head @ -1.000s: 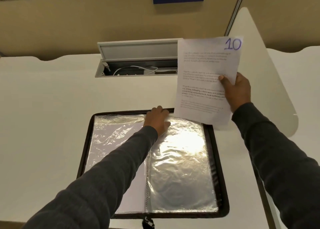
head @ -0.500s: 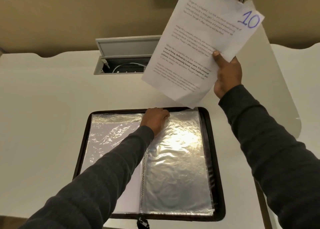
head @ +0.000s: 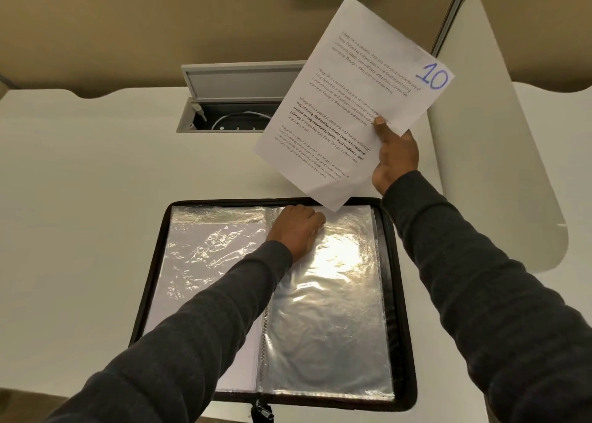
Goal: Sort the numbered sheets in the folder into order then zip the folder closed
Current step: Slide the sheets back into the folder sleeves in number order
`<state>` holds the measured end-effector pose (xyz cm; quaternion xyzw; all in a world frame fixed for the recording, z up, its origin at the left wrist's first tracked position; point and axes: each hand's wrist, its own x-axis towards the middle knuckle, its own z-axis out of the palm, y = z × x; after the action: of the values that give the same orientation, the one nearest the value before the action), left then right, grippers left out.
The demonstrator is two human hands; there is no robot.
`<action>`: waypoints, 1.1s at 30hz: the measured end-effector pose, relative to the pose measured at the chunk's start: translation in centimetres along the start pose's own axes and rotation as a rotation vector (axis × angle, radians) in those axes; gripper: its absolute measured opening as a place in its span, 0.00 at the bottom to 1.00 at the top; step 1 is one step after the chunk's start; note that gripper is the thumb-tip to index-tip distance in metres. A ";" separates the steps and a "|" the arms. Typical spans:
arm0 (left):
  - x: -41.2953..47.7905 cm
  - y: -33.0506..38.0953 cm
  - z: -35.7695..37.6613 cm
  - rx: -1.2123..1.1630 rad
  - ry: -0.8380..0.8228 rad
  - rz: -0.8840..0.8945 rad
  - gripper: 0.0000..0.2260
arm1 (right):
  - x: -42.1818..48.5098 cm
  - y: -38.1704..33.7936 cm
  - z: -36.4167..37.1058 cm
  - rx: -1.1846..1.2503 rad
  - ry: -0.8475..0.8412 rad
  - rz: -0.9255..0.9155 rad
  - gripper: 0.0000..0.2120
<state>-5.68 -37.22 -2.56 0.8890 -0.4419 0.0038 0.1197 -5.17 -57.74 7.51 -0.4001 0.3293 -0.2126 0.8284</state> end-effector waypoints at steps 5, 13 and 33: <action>-0.1 0.6 -0.1 0.001 0.013 -0.051 0.05 | 0.1 1.1 -0.9 -0.034 0.007 0.016 0.07; -0.4 0.4 -0.3 0.104 0.073 -0.126 0.02 | 0.4 2.5 -2.8 -0.177 0.022 0.018 0.05; 0.0 -4.3 -1.2 -0.063 -0.069 -0.465 0.05 | 4.0 2.1 -5.1 -0.637 -0.219 0.139 0.16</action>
<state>-2.19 -34.46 -2.29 0.9623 -0.2290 -0.0682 0.1297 -5.87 -61.68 1.95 -0.6358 0.3147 0.0023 0.7048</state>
